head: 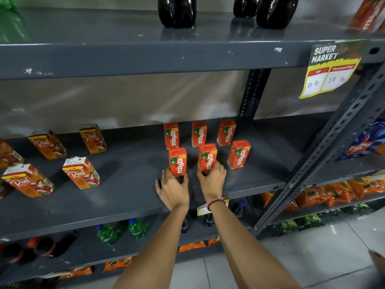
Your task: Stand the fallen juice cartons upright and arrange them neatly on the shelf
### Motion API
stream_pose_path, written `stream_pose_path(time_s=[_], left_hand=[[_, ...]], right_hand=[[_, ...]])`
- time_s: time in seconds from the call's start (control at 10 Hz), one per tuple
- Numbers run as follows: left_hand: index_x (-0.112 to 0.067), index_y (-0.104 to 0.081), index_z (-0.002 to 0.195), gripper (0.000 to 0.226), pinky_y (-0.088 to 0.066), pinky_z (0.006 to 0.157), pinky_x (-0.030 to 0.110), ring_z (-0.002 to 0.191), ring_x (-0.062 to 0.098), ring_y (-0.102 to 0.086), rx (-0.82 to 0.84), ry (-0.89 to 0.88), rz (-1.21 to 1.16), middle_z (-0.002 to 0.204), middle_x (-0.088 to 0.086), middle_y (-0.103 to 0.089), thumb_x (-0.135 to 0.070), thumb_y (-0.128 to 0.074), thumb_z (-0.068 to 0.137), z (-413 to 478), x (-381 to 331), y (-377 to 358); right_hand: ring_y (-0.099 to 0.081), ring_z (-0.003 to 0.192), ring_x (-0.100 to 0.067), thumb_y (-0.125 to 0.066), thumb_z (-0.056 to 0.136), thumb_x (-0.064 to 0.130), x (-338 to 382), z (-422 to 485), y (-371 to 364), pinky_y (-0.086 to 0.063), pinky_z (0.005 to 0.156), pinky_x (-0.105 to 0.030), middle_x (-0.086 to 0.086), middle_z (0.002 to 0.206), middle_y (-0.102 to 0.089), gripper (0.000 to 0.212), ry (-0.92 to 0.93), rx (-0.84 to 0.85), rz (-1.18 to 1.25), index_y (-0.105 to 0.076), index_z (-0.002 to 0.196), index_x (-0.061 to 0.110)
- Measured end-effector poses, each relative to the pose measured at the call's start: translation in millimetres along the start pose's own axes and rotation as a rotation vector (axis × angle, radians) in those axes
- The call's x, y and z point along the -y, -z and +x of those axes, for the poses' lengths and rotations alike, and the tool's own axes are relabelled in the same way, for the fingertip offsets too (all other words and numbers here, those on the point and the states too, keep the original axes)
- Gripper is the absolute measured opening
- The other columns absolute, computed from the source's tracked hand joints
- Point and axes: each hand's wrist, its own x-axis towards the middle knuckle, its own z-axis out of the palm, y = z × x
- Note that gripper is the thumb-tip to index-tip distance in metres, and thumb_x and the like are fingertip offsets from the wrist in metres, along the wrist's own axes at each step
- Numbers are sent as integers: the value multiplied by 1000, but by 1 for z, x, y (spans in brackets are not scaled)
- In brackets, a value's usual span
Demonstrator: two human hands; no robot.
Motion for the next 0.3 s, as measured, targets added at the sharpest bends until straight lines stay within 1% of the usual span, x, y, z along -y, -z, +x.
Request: stream_pose_path(time_s=[0.1, 0.2, 0.3], left_hand=[[2, -50, 126, 69, -32, 106, 44, 117, 32, -53, 58, 3, -58, 119, 20, -61, -28, -79, 71, -2, 0, 14], [3, -42, 134, 74, -39, 101, 46, 118, 36, -50, 71, -19, -183, 125, 22, -57, -20, -78, 73, -7, 9, 29], [1, -39, 137, 66, -38, 100, 38, 121, 31, -48, 119, -20, -249, 130, 17, -54, -19, -69, 82, -9, 17, 49]], right_hand=[[-46, 118, -32, -78, 72, 21, 0, -8, 2, -38, 101, -38, -19, 123, -51, 71, -48, 0, 27, -42, 128, -3], [-51, 115, -33, -77, 73, 20, 0, -24, 1, -45, 99, -43, -19, 122, -51, 70, -100, -113, 169, -42, 130, -2], [-53, 112, -32, -71, 79, 18, 9, -41, -3, -44, 96, -39, -17, 119, -51, 54, -110, -211, 250, -48, 124, 0]])
